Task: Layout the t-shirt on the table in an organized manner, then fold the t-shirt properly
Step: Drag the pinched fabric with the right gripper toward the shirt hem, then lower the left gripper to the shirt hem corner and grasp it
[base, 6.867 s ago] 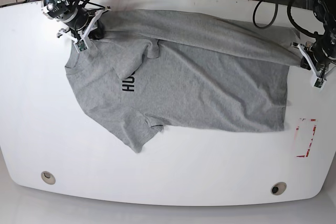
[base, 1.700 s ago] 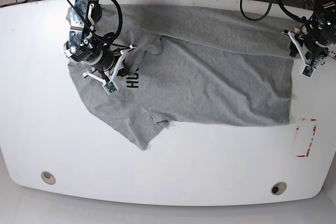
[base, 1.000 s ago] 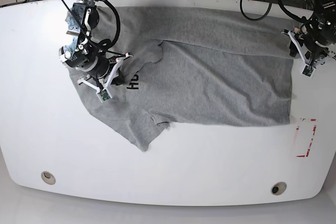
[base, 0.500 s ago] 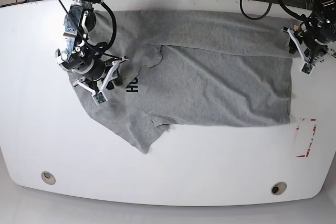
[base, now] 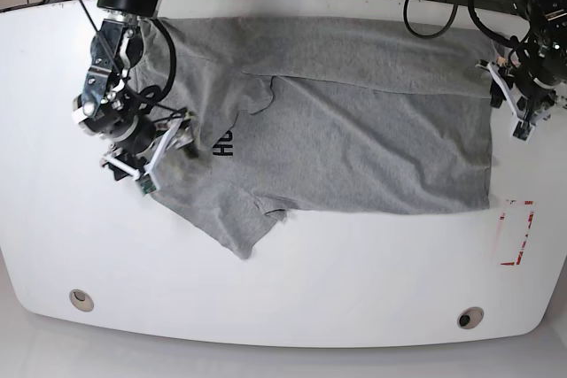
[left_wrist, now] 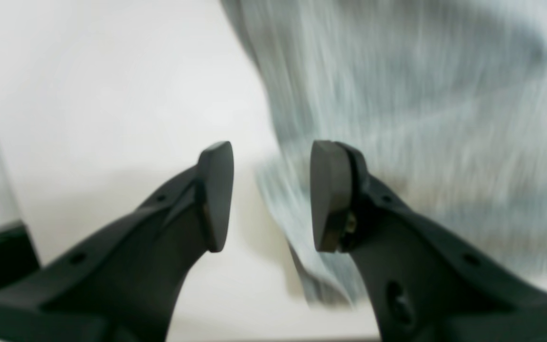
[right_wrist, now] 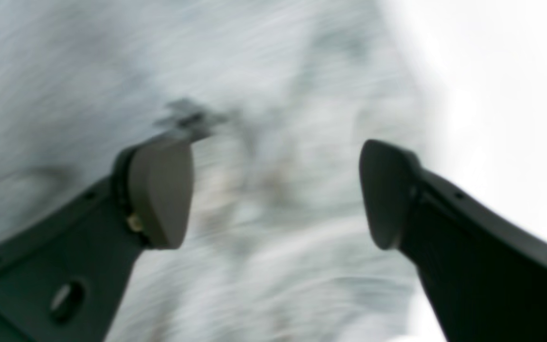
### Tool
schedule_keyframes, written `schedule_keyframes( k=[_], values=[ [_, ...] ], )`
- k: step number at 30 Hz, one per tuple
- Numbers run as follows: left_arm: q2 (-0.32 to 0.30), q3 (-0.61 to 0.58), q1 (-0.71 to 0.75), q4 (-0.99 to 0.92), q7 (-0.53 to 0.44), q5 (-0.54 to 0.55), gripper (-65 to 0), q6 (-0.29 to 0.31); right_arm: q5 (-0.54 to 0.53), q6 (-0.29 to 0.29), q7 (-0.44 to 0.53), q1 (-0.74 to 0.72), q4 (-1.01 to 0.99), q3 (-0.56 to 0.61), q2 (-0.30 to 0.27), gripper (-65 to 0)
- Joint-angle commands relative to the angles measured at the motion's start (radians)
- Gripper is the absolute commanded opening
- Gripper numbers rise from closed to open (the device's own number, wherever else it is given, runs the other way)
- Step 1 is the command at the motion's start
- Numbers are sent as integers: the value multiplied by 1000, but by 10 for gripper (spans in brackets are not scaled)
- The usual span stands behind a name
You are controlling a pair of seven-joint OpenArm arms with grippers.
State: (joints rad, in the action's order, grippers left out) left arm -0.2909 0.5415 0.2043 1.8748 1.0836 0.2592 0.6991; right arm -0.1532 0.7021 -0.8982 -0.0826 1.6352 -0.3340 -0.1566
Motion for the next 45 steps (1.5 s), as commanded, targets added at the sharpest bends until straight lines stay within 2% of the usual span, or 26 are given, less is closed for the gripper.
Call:
schedule_keyframes(
  k=[1,6,11,19,28,36,43,45],
  values=[
    [-14,7,-56,16,-15,2,-396,-1,-6,-4,14,-70,-51,-41,-18,-181],
    [0,7,-133,15,-15,-1,-396,-1,-7,-4,24,-165,-198,-60,-85,-189],
    [3,2,-200,15,-6,-2,-396,-1,-9,-4,126,-253,-373,-60,-137,-190],
    [2,7,-273,16,85,-2,-396,-1,-9,-4,258,-366,-663,-60,-188,-190],
    [3,7,-273,18,86,-1,-396,-1,-9,-4,363,-405,-852,-58,-182,-190],
    [0,7,-273,13,83,-5,-396,-1,-9,-4,360,-400,-852,-58,-120,-190],
    [3,-1,-288,-8,66,-105,-389,-1,-13,-4,350,-388,-850,-18,-96,-195],
    [5,-13,-309,-44,51,-125,-389,-1,-15,-4,350,-383,-849,-10,-93,-227]
  ],
)
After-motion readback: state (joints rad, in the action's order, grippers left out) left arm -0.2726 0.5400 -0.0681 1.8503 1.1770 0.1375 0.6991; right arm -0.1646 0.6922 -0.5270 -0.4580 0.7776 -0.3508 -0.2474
